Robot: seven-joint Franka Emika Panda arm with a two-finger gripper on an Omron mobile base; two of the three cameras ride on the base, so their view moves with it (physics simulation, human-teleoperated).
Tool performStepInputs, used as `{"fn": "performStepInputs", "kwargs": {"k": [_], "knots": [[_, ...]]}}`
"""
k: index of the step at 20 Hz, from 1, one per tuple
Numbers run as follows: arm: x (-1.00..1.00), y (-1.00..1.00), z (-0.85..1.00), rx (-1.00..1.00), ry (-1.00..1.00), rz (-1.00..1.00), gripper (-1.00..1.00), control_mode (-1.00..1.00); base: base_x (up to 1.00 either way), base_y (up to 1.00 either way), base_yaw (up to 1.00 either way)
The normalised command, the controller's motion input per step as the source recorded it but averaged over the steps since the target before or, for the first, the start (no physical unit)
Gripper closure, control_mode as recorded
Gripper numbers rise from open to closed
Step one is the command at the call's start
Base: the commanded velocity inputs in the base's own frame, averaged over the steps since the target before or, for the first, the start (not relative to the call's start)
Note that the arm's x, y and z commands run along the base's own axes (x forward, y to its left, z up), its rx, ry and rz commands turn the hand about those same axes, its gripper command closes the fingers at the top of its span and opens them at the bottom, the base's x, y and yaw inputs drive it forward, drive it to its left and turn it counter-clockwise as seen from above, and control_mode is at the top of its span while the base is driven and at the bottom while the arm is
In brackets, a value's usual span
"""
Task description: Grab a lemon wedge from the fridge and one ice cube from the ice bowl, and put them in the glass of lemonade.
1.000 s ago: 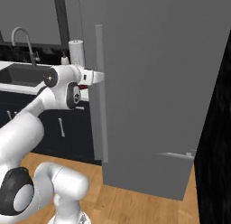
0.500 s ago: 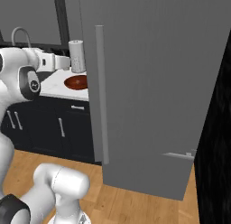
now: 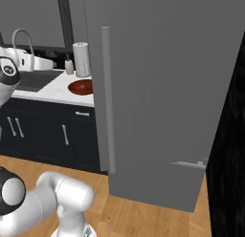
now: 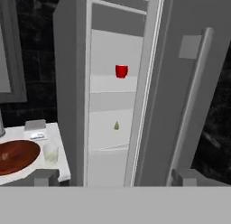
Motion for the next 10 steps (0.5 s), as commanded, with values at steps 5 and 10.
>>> {"fn": "performStepInputs", "kwargs": {"k": [5, 10], "knots": [[0.40, -0.27, -0.23, -0.01, 0.01, 0.00, -1.00, -1.00, 0.00, 0.00, 0.00], [0.57, -0.52, -0.39, -0.02, 0.00, 0.00, -1.00, -1.00, 0.00, 0.00, 0.00]]}}
